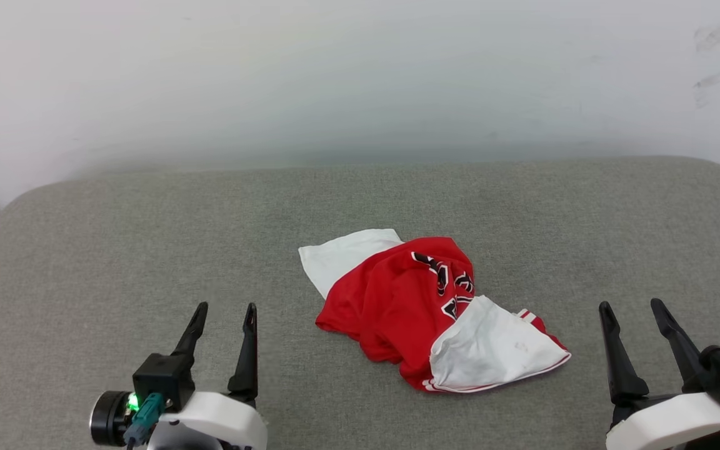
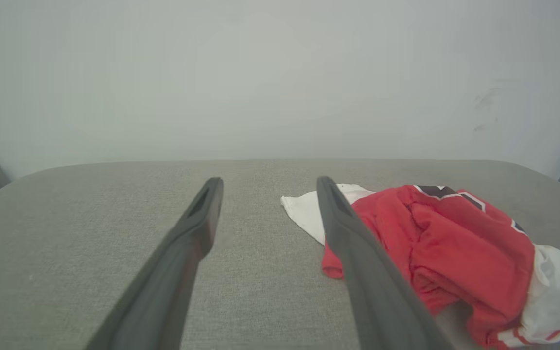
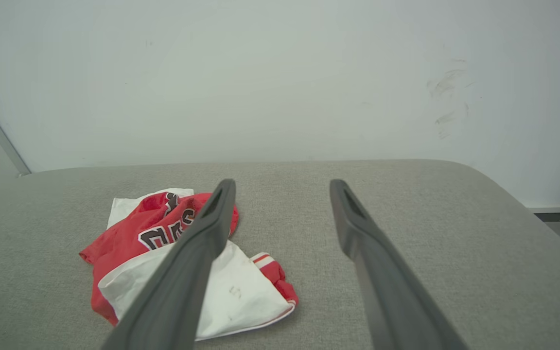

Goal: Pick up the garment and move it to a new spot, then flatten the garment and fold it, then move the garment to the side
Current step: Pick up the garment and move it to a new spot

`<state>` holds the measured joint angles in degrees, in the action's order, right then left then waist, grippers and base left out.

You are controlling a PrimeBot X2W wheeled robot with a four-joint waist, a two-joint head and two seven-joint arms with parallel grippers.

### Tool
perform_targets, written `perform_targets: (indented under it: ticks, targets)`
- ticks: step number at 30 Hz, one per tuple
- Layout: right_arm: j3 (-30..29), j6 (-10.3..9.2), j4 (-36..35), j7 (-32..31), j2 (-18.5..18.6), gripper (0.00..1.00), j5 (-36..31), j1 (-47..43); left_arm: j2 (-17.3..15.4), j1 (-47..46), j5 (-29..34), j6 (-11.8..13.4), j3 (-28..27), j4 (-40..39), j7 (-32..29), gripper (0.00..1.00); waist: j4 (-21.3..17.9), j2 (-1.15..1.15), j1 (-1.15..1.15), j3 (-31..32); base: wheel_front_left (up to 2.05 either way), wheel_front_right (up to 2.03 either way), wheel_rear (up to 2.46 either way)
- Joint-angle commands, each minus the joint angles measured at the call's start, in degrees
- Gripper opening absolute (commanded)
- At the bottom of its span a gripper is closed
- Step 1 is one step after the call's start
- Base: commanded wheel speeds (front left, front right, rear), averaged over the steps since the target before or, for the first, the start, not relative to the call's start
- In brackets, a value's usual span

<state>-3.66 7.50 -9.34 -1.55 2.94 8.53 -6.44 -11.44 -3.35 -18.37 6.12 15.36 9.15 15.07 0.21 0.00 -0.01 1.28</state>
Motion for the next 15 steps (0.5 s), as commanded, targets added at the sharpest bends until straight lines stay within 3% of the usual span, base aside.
perform_targets:
  ticks: [1,15]
  targets:
    - [-0.03,-0.02,-0.24,-0.10,-0.07,1.00,0.20,-0.77,-0.08,0.71,0.20,0.09,-0.22,-0.18,0.13,1.00,0.12,0.00,0.01,0.13,0.00,0.00,0.00]
    - [-0.76,-0.02,-1.45,-0.89,-0.07,1.00,-0.11,-1.23,0.79,1.52,1.04,-0.98,-1.59,-0.50,0.14,1.00,0.85,0.00,0.01,0.18,0.00,0.00,0.00]
